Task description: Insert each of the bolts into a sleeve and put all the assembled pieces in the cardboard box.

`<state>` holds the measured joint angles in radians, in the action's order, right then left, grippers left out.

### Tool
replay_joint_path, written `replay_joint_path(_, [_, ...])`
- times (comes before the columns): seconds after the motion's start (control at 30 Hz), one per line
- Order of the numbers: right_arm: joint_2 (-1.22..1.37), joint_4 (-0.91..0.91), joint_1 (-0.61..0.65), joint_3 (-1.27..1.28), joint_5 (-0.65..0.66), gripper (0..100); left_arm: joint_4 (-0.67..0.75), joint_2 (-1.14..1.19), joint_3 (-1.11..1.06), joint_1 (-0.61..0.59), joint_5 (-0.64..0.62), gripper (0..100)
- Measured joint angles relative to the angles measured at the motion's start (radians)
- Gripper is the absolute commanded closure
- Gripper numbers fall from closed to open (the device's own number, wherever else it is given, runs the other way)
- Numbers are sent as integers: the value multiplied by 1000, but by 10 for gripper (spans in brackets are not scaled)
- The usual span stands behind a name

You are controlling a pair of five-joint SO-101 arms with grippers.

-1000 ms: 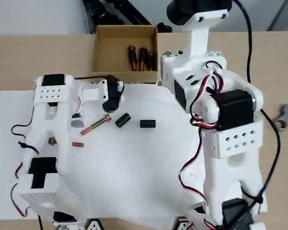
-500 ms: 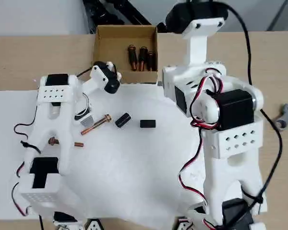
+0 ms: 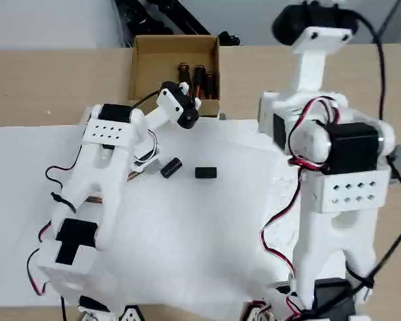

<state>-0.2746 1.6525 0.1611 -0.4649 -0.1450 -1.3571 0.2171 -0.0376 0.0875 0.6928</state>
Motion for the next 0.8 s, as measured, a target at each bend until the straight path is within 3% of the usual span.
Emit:
replay_joint_path(0.3, [-12,2,-3,0,0,902,2,109,0,-35,83,807])
replay_joint_path(0.8, [-14,2,-5,0,0,902,44,209,37,-74,97,808])
